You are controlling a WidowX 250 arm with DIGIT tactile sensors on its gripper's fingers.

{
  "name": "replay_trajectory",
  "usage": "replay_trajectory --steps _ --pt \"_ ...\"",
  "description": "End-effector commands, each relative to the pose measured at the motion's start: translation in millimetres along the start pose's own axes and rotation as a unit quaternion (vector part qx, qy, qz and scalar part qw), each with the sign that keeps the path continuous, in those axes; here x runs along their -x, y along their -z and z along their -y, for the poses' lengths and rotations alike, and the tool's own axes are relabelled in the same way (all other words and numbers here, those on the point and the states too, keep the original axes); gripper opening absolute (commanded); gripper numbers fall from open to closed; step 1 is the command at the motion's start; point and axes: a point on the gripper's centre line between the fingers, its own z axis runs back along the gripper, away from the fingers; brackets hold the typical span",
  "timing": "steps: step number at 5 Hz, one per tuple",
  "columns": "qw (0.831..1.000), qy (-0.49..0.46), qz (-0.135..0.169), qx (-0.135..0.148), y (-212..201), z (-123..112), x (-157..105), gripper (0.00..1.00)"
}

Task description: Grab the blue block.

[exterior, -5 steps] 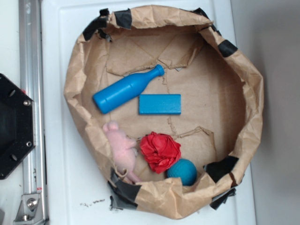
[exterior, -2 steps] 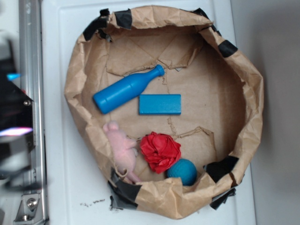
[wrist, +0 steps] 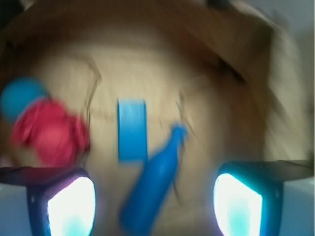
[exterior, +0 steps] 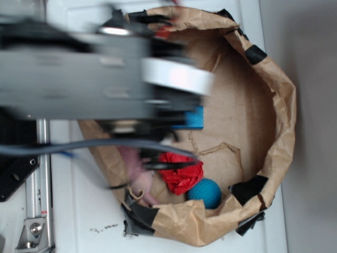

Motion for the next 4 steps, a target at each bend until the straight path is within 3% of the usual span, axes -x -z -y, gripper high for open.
replay_trajectory --steps 1,2,3,4 --pt "0.998 0.062 0.007 -0.005 41 -8 -7 1.0" --pt "0.997 0.076 -0.014 0.014 54 1 6 1.0" --pt "0.995 0.084 -0.023 0.057 86 15 -1 1.0" --pt "0.991 0.098 -0.011 0.086 98 35 -8 1.0"
